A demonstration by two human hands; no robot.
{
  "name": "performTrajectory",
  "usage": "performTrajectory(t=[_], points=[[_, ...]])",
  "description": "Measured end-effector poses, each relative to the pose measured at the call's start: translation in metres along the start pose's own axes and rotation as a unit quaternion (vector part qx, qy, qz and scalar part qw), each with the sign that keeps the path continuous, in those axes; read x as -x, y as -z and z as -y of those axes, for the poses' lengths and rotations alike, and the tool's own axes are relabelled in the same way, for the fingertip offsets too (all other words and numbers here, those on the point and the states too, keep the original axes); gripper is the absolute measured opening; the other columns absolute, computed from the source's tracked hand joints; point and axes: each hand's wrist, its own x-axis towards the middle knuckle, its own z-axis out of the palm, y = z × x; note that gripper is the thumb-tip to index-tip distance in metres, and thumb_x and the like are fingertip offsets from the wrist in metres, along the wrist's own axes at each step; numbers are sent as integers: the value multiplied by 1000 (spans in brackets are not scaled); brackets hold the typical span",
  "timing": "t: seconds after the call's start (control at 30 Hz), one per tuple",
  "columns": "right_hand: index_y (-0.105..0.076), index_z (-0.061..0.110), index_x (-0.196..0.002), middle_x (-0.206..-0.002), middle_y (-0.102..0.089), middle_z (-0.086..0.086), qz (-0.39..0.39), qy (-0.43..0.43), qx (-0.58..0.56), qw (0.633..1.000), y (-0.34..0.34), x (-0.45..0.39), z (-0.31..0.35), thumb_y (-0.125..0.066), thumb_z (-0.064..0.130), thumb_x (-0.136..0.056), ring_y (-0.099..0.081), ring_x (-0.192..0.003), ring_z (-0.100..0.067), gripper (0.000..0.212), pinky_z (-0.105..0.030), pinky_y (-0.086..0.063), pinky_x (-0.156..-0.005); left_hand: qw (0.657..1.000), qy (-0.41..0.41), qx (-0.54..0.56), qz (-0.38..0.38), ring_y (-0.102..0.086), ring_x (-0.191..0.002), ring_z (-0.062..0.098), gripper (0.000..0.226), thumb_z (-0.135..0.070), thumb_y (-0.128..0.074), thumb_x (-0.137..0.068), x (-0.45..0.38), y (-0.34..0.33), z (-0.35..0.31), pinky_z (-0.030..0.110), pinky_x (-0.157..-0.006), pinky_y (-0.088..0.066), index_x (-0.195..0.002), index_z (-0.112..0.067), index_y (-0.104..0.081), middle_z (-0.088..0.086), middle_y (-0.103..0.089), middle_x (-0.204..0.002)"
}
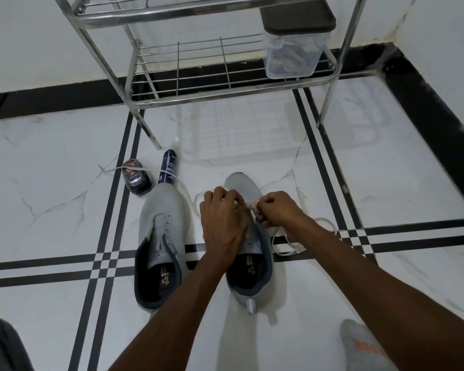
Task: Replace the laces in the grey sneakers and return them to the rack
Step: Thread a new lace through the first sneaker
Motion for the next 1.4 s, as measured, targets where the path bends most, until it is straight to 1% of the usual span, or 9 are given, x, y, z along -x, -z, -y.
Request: performTrajectory(t=[0.13,0.27,0.43,0.57,0.8,0.9,1.0,1.17,1.4], points=[[-66,5,-73,-72,-68,-16,20,26,68,997,5,-2,8,-57,9,-94,-65,-66,-23,23,-40,-61,-69,986,97,-9,136,-63,-85,21,50,-56,-45,-97,7,11,-24,43,-92,-40,-75,-22,-74,-5,-66,-72],[-61,0,-87,-83,-68,-16,75,7,-12,997,26,2,18,-46,0,-100,-69,-72,-22,20,-41,-62,-75,985,115,4,129,-62,-87,20,38,-46,-49,-90,12,7,-19,41,-88,-35,-76,-23,-75,-5,-69,-75],[-55,6,-100,-109,-62,-17,-338,218,49,914,74,-18,17,-46,4,-98,-65,-96,-32,9,-42,-54,-86,991,121,-2,64,-54,-83,22,29,-33,-50,-89,25,1,-28,40,-84,-34,-72,-22,-71,-4,-62,-72],[-56,11,-137,-135,-49,-14,-151,287,255,911,59,-23,-5,-74,18,-89,-51,-119,-30,52,-32,-37,-99,992,118,12,45,-53,-83,19,29,-35,-49,-88,27,-2,-23,36,-80,-29,-75,-25,-73,-7,-63,-73],[-78,7,-90,-95,-64,-8,-61,343,388,854,21,-15,-14,-64,17,-93,-58,-96,-24,17,-38,-50,-77,990,125,39,46,-53,-81,18,27,-32,-52,-87,28,-8,-17,36,-80,-32,-73,-22,-73,-5,-64,-68],[-71,4,-89,-96,-64,-8,-250,300,202,898,58,-21,7,-63,10,-90,-60,-90,-20,11,-24,-42,-77,989,128,54,44,-51,-74,16,26,-30,-52,-85,28,-6,-16,38,-79,-36,-66,-21,-68,-6,-60,-64],[-69,1,-93,-110,-62,-17,-439,234,82,864,99,-21,21,-60,7,-90,-63,-95,-27,11,-23,-44,-83,990,124,47,42,-52,-71,17,27,-31,-53,-86,29,-5,-15,38,-77,-35,-65,-21,-67,-6,-58,-62],[-54,16,-143,-146,-39,-12,-147,297,280,901,54,-19,3,-75,16,-88,-44,-116,-13,59,-22,-36,-102,991,116,51,46,-50,-70,15,26,-30,-53,-87,26,-4,-18,37,-77,-33,-66,-22,-67,-7,-56,-61],[-75,0,-88,-97,-58,-11,-30,371,385,844,9,-18,-17,-59,9,-96,-60,-92,-27,19,-41,-50,-75,991,115,48,51,-54,-72,17,27,-32,-55,-88,27,-7,-14,36,-77,-33,-72,-21,-73,-4,-63,-66]])
